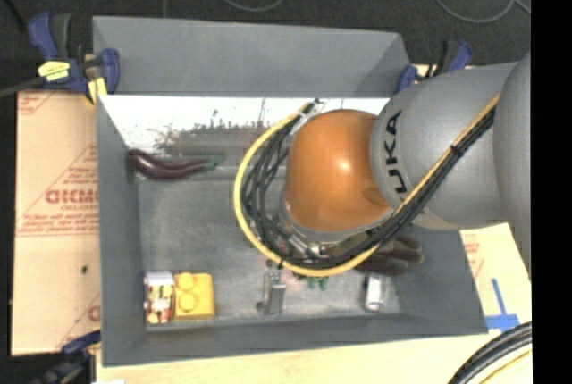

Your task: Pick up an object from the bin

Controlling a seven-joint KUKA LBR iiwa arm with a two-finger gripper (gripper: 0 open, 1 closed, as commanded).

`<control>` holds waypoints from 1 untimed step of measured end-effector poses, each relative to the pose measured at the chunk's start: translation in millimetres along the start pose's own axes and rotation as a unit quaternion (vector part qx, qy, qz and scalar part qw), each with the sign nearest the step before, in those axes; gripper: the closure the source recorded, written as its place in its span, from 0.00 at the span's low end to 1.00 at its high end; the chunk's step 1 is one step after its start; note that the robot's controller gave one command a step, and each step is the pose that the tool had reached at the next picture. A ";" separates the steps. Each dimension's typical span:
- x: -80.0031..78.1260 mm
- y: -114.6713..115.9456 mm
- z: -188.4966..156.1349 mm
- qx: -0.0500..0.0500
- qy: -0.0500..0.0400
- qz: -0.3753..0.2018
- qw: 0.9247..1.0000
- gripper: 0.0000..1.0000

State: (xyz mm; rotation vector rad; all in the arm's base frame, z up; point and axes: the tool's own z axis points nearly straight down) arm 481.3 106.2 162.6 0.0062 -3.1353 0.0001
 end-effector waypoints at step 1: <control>-1.7 -0.6 -4.4 0.000 -0.004 0.002 1.000 0.00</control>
Offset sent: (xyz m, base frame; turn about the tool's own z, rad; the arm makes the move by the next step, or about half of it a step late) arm 0.0244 -0.0484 -0.0554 -0.3584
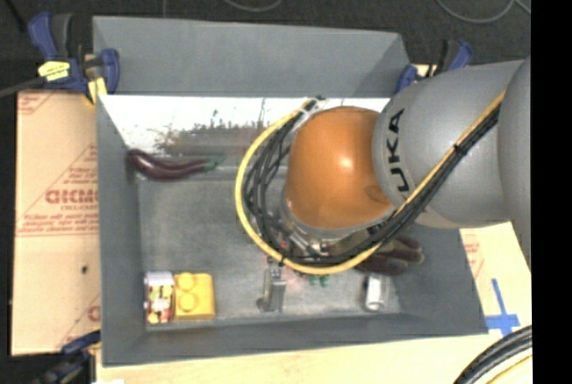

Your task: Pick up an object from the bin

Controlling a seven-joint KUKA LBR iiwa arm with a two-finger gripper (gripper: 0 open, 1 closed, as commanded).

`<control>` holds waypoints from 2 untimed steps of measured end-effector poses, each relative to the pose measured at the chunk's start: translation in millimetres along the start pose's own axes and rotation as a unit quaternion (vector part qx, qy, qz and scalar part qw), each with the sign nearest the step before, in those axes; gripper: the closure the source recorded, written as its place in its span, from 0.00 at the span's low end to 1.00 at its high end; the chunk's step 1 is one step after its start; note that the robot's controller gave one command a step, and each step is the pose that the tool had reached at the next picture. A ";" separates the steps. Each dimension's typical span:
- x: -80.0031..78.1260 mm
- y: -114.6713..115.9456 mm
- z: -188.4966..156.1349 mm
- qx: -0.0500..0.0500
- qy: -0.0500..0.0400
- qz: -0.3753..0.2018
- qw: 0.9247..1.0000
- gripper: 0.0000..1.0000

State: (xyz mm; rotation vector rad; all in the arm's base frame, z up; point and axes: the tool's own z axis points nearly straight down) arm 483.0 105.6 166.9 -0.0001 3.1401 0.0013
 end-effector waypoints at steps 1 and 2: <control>-11.0 -16.6 22.7 -0.001 -0.002 -0.083 0.997 0.00; -8.2 -53.7 50.7 0.000 0.001 -0.167 0.986 0.00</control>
Offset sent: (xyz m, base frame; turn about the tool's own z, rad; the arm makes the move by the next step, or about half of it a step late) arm 0.0036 -0.0730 -0.0596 -0.3202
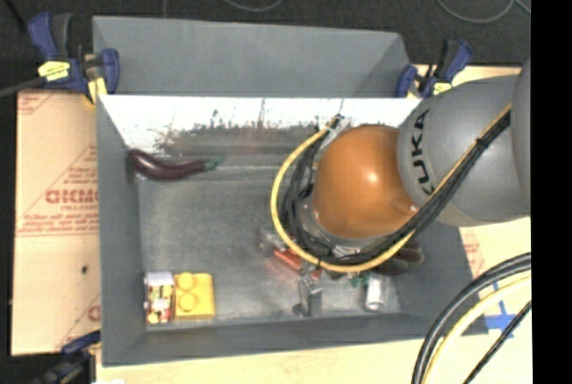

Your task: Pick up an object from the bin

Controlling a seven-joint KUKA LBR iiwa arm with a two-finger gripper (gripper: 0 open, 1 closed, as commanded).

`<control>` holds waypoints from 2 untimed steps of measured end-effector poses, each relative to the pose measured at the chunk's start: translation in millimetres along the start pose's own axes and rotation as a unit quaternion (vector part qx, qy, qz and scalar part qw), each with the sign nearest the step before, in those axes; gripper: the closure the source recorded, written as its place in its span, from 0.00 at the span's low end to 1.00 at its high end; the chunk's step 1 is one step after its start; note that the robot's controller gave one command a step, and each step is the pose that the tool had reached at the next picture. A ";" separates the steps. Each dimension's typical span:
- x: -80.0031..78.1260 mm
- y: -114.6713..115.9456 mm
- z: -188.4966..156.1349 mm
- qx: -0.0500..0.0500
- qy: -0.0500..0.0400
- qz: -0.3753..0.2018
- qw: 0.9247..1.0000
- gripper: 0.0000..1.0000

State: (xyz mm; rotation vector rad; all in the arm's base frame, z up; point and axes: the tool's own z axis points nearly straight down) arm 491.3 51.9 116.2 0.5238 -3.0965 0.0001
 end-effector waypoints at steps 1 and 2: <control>0.3 -19.9 5.6 0.000 -0.003 0.045 0.999 0.00; -18.7 -35.7 7.3 0.000 -0.002 0.021 1.000 0.00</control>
Offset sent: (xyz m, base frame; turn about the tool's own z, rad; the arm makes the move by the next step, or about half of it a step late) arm 0.0846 -0.0632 -0.0125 -0.5296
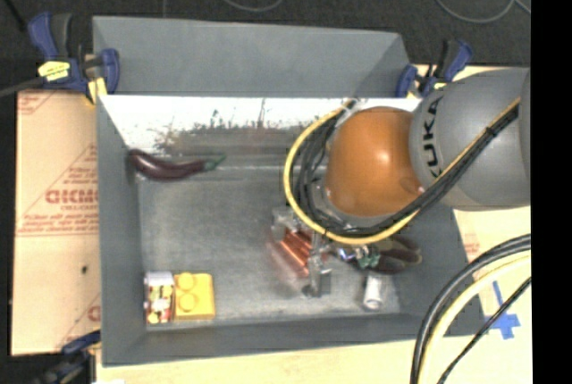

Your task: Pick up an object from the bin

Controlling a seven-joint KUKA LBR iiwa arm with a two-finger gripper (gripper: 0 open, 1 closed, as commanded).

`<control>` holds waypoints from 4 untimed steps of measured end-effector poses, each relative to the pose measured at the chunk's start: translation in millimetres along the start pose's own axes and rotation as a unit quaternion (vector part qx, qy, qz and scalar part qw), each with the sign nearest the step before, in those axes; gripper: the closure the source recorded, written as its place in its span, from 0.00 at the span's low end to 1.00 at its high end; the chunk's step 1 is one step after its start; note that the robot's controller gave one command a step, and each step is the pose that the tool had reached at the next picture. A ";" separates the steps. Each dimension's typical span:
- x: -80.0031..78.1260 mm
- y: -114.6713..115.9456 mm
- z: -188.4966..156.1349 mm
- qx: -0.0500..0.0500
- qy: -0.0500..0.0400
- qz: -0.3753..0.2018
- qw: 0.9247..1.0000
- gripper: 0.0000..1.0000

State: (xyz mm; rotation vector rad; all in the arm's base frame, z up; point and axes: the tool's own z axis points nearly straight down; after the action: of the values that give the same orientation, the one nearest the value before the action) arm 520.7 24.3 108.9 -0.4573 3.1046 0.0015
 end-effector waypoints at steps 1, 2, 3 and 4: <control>-4.0 -4.6 -0.1 0.000 0.000 -0.035 0.999 0.00; -8.8 -18.6 -3.2 0.000 -0.002 -0.142 0.990 0.00; -5.4 -50.4 2.7 0.001 -0.003 -0.119 0.993 1.00; -5.4 -50.3 2.7 0.000 -0.003 -0.119 0.993 1.00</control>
Offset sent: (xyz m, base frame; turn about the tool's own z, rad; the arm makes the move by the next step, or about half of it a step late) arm 0.0266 -0.0348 0.0069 -0.0631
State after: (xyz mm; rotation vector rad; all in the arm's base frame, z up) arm 540.3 -22.3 106.1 -0.8209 3.0231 0.0007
